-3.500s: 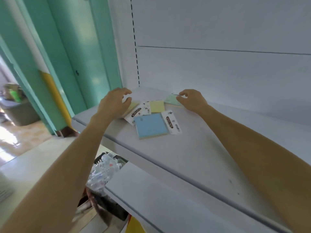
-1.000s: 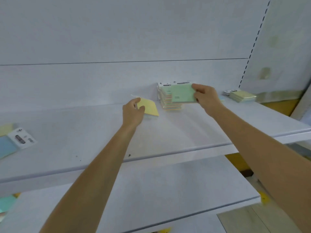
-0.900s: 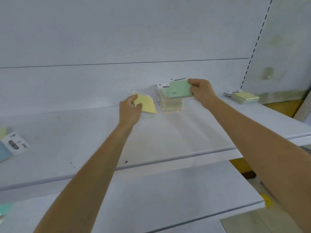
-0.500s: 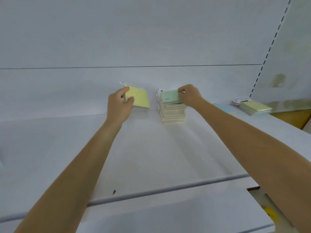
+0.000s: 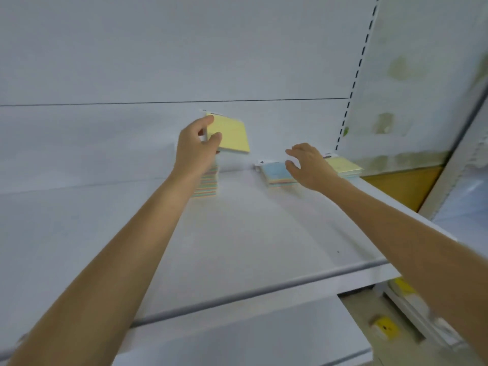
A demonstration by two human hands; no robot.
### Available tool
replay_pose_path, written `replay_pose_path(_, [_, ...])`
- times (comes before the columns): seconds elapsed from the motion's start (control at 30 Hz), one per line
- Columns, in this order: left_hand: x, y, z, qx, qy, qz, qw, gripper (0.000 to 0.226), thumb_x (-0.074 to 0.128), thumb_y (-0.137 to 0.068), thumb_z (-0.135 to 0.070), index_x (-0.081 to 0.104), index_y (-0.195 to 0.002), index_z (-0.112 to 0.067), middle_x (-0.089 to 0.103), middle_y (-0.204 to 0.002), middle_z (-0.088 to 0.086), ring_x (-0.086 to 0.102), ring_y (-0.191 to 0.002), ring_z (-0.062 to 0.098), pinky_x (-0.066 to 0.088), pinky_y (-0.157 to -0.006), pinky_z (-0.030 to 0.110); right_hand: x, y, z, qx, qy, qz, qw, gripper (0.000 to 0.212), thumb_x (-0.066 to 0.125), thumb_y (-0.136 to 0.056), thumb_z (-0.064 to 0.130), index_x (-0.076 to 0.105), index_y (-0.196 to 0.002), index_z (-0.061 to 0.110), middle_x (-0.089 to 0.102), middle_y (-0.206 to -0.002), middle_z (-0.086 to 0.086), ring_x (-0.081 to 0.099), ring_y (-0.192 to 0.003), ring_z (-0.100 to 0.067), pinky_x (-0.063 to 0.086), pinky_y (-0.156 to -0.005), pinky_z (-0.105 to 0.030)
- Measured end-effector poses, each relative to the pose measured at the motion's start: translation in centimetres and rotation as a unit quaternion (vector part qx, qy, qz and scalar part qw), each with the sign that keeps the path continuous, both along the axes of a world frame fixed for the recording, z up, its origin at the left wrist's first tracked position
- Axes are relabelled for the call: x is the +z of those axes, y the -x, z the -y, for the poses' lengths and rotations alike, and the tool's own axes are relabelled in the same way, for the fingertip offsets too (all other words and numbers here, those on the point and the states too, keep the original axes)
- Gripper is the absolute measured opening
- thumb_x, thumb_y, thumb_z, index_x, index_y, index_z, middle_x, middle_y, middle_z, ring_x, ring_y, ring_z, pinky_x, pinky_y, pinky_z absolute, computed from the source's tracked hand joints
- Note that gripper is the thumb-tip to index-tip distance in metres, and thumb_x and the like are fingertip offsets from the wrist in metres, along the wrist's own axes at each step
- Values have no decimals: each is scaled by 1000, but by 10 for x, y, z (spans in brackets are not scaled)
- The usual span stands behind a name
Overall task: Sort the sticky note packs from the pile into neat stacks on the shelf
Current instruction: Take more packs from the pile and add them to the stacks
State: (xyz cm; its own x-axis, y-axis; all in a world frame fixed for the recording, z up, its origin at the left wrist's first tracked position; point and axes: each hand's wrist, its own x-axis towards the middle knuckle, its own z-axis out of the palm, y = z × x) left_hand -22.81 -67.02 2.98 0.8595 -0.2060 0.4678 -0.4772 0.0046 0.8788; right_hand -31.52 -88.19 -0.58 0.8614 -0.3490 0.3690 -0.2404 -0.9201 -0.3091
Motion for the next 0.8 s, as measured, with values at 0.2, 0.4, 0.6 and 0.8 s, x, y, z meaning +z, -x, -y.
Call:
replay_pose_path(0.2, [-18, 42, 115, -46, 3, -29, 999, 39, 54, -87, -3, 53, -126, -5, 52, -111, 9, 50, -108, 17, 57, -65, 19, -29, 62, 80, -4, 6, -79, 997, 42, 43, -94, 27, 44, -134, 11, 38, -143, -10, 32, -134, -25, 26, -108, -32])
replay_pose_path(0.4, [-39, 55, 195, -58, -2, -89, 994, 41, 55, -86, -3, 51, -127, -4, 50, -116, 14, 52, -99, 21, 52, -53, 10, -42, 80, 106, 7, -20, -130, 991, 36, 41, -92, 30, 59, -113, 6, 46, -133, -16, 38, -126, -31, 29, -107, -34])
replay_pose_path(0.6, [-42, 43, 241, -46, -42, -121, 991, 44, 59, -86, -7, 50, -128, 0, 55, -110, 26, 55, -113, 38, 47, -99, 47, -48, 74, 108, -10, -40, -119, 992, 45, 43, -88, 38, 50, -126, 16, 43, -138, -11, 33, -130, -31, 28, -108, -39])
replay_pose_path(0.8, [-54, 47, 274, -42, -254, 15, 966, 49, 59, -88, -24, 48, -129, 0, 60, -112, 21, 54, -112, 33, 39, -96, 31, -52, 72, 110, -15, -50, -98, 994, 44, 44, -86, 38, 51, -124, 18, 44, -134, -9, 33, -129, -30, 28, -105, -39])
